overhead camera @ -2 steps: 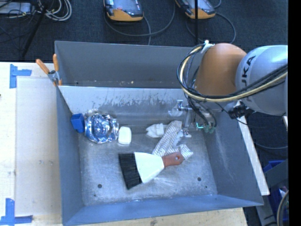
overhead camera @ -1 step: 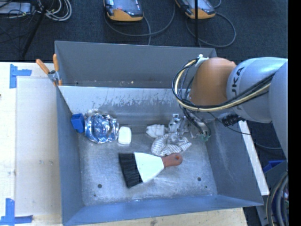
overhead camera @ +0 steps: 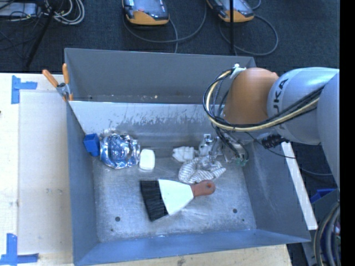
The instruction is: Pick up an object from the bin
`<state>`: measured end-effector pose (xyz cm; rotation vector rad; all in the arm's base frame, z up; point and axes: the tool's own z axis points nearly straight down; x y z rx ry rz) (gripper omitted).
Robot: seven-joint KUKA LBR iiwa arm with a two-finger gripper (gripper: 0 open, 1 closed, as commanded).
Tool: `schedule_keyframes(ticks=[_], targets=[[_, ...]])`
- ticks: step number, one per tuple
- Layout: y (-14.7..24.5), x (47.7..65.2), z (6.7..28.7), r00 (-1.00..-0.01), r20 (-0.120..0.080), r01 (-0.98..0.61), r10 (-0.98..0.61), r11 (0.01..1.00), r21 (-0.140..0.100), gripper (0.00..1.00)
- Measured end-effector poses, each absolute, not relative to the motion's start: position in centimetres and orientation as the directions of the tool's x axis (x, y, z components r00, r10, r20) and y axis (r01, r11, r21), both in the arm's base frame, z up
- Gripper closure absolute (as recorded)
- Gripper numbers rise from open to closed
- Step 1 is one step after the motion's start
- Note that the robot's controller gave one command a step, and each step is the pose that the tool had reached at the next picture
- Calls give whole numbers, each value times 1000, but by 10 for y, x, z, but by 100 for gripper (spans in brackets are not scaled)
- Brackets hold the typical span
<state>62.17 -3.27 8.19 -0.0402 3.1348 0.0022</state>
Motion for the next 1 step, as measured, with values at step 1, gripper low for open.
schedule_keyframes(ticks=[1], targets=[[-26, 611, 221, -1000, -2, -8, -8, 1000, 1, 100]])
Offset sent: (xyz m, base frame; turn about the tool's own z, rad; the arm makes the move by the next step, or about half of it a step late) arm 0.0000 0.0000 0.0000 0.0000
